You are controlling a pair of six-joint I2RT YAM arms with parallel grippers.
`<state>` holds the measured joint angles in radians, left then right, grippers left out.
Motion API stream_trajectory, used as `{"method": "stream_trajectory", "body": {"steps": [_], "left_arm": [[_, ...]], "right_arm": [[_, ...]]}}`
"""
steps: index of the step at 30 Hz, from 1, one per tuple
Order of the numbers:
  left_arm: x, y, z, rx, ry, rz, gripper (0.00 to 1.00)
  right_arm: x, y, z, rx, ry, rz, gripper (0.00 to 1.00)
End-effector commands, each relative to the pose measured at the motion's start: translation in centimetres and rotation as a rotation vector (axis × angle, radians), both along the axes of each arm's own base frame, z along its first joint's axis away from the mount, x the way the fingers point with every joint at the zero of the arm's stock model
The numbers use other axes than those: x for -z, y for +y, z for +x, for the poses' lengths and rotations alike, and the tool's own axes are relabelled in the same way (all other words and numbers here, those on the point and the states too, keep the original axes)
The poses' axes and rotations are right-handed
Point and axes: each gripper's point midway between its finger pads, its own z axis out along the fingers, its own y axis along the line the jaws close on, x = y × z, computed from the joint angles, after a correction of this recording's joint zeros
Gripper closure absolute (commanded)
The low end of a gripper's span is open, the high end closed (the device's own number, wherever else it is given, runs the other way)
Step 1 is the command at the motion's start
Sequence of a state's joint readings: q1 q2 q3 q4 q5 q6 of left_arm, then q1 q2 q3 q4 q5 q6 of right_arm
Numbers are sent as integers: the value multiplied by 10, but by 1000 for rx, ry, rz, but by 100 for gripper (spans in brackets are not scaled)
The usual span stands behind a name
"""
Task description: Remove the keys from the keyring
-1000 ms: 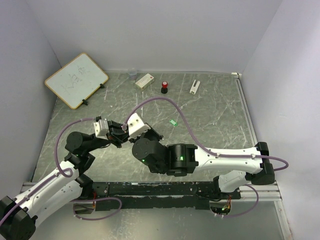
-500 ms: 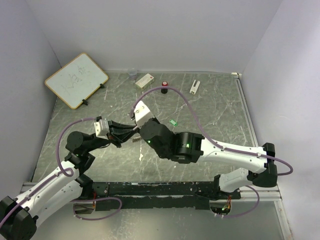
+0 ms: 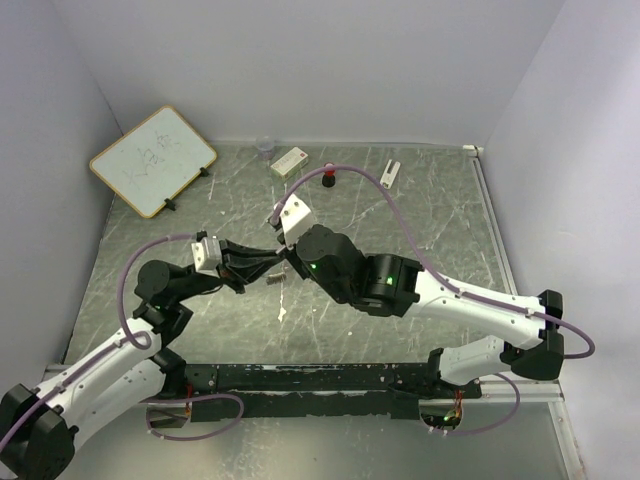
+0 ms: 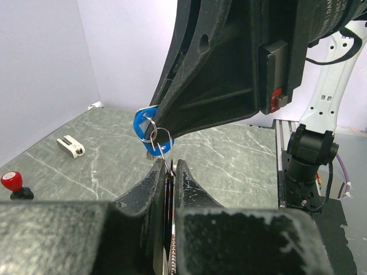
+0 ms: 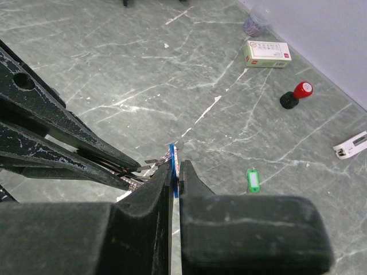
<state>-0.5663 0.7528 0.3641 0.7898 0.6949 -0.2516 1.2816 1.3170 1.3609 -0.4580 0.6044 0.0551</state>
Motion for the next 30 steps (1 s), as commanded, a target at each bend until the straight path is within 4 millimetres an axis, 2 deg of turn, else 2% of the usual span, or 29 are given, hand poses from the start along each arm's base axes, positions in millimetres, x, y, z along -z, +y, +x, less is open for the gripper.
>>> {"method": "stream_trajectory", "body": {"steps": [1,5,9,13,20,25,30], "left_arm": [[-2,-8,-21,117,-45,2,88],[1,-9,-13,85,-26,8,74],[1,-8,-9,68,-21,4,67],[4,-10,-5,60,-6,8,55],[5,-6,1,19,11,-21,55],[6,0,12,-60,30,-38,52],[6,9,22,-146,42,-56,54]], "right_arm": [[-16,8,5,-3,-15,62,100],[-12,13,3,3,-33,26,100],[-9,17,1,5,-39,18,100],[-11,18,-2,-2,-43,27,100],[-9,19,-4,0,-43,30,100],[-7,22,-7,-1,-49,12,100],[-4,23,-9,18,-63,-23,100]]}}
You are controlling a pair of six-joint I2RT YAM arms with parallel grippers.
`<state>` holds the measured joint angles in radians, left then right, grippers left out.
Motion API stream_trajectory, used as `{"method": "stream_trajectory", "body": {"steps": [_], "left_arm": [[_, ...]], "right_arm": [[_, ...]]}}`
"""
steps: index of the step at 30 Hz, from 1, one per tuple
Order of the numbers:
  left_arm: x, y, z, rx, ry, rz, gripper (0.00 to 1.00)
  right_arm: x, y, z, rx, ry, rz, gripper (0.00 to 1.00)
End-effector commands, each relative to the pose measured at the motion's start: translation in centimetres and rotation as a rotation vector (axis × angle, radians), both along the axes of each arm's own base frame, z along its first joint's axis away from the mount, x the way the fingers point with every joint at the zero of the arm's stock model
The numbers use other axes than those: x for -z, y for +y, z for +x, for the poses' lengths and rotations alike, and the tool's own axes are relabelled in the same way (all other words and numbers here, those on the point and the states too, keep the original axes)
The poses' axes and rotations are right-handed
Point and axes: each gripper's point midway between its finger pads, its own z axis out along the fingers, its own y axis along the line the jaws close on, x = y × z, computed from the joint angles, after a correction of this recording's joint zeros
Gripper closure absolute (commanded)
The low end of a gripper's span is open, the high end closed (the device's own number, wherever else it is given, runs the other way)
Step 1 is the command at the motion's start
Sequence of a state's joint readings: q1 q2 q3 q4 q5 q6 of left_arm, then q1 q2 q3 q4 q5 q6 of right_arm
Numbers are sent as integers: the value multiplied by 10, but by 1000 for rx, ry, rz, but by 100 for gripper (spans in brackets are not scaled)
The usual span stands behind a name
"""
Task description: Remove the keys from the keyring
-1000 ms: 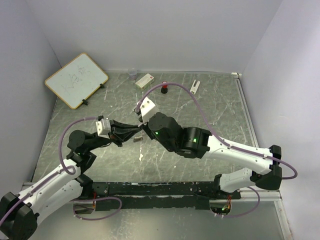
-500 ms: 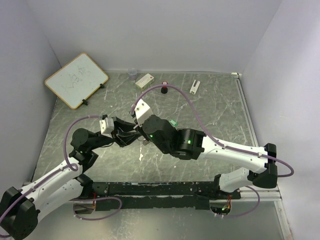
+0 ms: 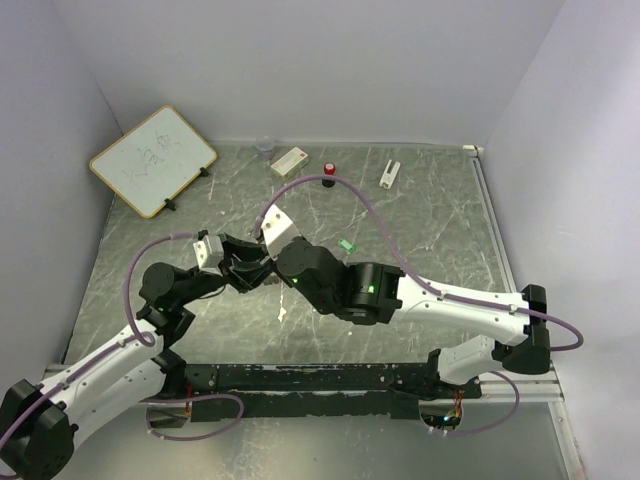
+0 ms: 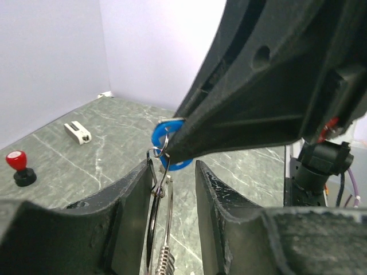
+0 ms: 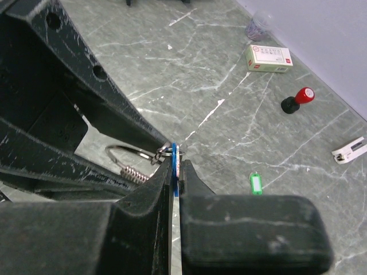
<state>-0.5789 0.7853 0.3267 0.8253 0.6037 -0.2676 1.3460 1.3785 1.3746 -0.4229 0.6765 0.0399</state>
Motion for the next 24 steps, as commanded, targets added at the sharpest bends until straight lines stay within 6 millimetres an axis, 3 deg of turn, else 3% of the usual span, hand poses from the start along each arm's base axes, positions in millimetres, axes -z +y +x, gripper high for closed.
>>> {"method": "stream_trajectory", "body": {"steps": [1,5,12,24], "left_arm": [[-9,10,9,-91,-20,-41,56],[-7,9,9,-89,-20,-35,65],[-3,7,7,-68,-15,-28,67],[-1,4,6,-51,-8,-24,93]], "right_arm": [[-10,4,0,21,-30,6,100],[-11,3,-1,25,-38,8,100],[-16,-1,-1,36,-47,26,100],[-15,-3,-1,47,-48,25,100]]}}
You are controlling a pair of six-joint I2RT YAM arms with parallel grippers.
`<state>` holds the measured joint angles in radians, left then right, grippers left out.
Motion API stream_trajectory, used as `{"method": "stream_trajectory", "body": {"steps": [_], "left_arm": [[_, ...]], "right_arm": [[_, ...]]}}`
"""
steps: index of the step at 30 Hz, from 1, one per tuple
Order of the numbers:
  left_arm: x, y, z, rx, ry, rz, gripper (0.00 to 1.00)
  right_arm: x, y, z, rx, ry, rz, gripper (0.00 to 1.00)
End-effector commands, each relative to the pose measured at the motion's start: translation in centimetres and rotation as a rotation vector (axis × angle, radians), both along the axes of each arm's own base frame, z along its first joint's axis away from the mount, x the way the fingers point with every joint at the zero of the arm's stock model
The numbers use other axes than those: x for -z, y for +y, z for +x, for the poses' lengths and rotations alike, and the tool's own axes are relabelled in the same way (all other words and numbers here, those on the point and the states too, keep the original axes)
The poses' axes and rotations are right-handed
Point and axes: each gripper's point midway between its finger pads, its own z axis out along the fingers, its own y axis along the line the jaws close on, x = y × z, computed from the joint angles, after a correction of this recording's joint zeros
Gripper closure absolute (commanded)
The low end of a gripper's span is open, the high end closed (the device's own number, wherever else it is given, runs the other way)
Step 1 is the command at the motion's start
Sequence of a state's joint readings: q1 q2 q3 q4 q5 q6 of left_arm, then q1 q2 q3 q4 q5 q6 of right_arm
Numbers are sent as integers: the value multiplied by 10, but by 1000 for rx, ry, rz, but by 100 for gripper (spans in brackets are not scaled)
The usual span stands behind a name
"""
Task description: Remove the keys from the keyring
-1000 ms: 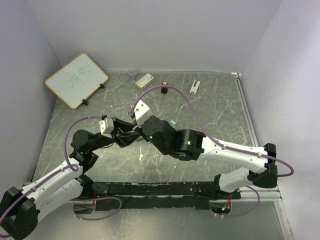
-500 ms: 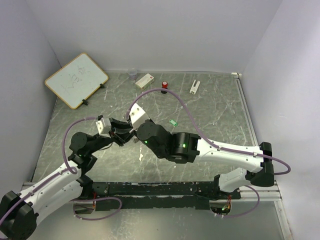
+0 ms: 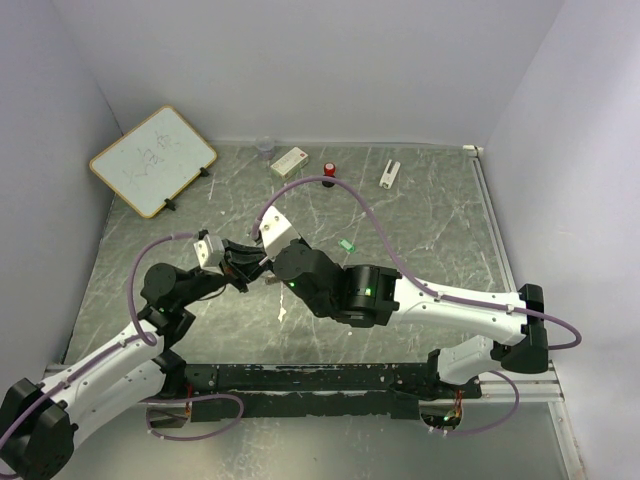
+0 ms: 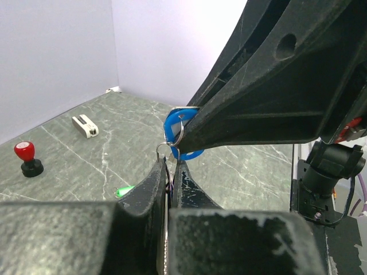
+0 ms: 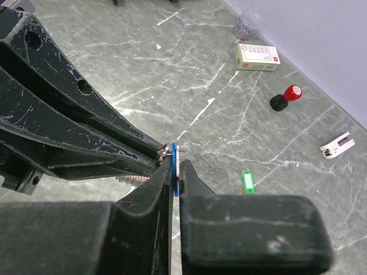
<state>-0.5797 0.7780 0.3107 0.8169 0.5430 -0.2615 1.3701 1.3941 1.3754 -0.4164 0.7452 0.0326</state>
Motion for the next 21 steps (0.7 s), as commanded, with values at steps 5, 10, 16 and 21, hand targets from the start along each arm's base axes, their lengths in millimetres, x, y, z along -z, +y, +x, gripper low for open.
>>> {"method": "stream_trajectory", "body": {"steps": [5,10,16,21], "left_arm": [[-4,-1,-3,11,-28,-3,93],[-5,0,-6,14,-57,15,93],[-7,-7,-22,110,-127,81,93],[-4,-11,-32,177,-155,154,93]], "right_arm": [[-17,-8,2,36,-28,34,100],[-19,-15,3,63,-26,12,100],[-21,-15,0,47,-4,-21,100],[-29,-16,0,39,-3,-43,100]]}}
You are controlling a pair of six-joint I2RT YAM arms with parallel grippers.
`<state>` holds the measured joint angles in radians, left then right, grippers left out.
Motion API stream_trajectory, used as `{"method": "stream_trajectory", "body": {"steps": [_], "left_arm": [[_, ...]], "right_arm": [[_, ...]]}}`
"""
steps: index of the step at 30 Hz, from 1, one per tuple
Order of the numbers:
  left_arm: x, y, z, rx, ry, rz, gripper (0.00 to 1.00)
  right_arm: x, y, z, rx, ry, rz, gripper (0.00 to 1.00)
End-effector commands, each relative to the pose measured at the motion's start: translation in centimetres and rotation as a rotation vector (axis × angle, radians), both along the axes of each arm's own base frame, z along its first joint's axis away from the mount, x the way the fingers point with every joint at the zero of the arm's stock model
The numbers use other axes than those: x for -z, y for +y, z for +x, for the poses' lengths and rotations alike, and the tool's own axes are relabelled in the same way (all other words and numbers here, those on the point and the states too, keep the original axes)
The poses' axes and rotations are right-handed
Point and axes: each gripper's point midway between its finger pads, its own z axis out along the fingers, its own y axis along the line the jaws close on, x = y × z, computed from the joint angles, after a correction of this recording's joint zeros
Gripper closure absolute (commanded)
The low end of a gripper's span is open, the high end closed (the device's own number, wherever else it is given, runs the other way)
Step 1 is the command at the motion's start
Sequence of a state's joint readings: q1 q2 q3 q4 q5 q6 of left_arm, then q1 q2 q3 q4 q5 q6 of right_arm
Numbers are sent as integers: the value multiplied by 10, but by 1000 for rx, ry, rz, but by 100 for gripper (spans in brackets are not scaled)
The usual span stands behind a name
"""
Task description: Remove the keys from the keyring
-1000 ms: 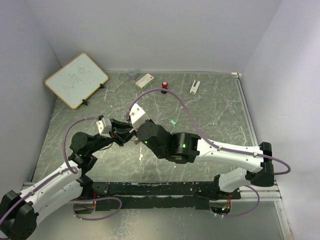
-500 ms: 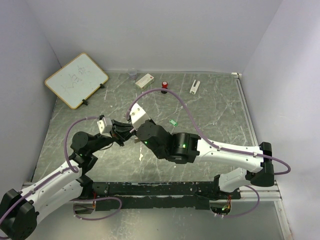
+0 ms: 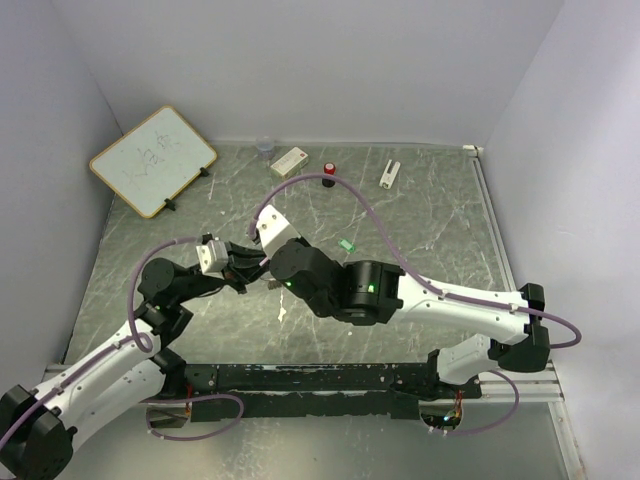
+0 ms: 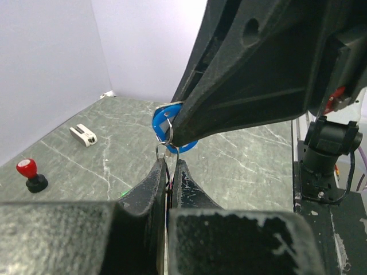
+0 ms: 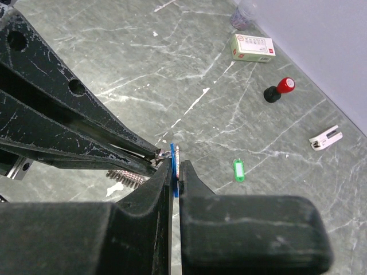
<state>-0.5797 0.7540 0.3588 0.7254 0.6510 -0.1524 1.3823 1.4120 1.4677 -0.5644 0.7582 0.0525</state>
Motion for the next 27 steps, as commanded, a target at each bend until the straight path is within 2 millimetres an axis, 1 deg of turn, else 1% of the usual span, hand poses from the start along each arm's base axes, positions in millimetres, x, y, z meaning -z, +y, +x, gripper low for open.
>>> {"method": "stream_trajectory", "body": {"steps": [1,4,9,14,18,20,27], "left_arm": [[0,-6,-21,112,-60,86,93],[-1,-4,-24,118,-76,92,93],[-3,-5,-34,164,-95,89,93],[-4,-6,-46,227,-114,88,93],[-7,-5,-60,292,-142,79,93],[-10,-5,-65,316,-156,74,93],[-18,-3,-84,407,-192,52,93]], "right_arm": [[-22,-7,5,30,-21,9,100],[-22,-6,5,29,-19,-8,100],[-17,-3,5,16,-15,-46,100],[-21,-5,7,20,-26,-75,100],[-25,-8,7,12,-32,-52,100],[-24,-10,7,6,-26,-41,100],[-9,-14,9,-10,1,-47,100]]}}
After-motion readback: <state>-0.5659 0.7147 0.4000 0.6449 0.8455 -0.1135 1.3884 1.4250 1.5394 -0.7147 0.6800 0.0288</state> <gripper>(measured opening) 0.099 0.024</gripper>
